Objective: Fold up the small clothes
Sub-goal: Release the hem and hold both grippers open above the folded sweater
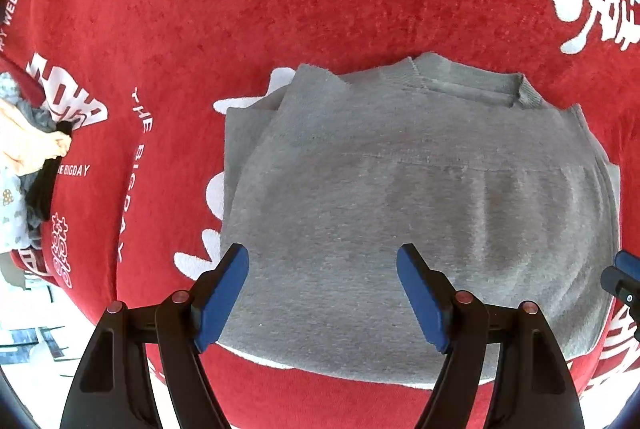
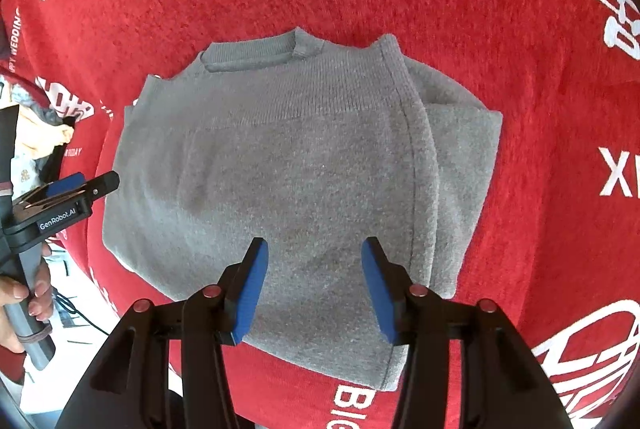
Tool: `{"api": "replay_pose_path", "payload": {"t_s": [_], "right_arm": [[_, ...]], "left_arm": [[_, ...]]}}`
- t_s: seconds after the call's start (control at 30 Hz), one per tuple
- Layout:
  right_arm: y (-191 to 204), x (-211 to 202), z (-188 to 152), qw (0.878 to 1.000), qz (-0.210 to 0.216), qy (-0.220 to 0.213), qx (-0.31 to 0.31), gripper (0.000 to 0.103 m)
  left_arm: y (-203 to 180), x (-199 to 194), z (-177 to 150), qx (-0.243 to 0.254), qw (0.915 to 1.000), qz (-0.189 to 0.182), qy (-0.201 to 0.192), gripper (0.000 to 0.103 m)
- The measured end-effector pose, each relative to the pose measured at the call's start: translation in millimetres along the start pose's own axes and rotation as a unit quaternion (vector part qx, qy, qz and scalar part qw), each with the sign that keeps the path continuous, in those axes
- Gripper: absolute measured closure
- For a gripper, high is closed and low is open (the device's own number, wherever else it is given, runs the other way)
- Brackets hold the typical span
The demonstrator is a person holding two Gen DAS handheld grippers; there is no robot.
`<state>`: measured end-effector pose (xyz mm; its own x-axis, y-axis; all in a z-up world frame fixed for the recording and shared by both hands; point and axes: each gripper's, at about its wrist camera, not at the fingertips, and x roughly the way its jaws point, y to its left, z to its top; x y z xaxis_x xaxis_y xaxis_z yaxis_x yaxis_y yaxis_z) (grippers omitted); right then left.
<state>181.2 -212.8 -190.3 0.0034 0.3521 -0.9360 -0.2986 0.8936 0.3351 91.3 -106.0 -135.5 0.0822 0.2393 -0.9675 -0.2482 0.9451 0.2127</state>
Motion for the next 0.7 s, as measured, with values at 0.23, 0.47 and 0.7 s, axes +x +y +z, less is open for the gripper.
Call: {"api": "replay_pose_path", "payload": {"t_s": [0.23,0.47,0.7], "right_arm": [[-1,-3,-1,1.000,-0.001,-0.002,-0.007,0.050],[1,-3,-1,1.000,0.000,-0.003,-0.011,0.050],[19,-2,-7,0.999,-0.019,0.000,-0.036,0.050]], "left_arm": [[-3,-2,0,0.005,1.0000,0.002,-0.001,0.025],[-5,-2,-2,0.010,0.9999,0.010,-0.004,0.025],[2,-1,-13,0.008,0.9999,-0.002,-0.010,0.025]]}}
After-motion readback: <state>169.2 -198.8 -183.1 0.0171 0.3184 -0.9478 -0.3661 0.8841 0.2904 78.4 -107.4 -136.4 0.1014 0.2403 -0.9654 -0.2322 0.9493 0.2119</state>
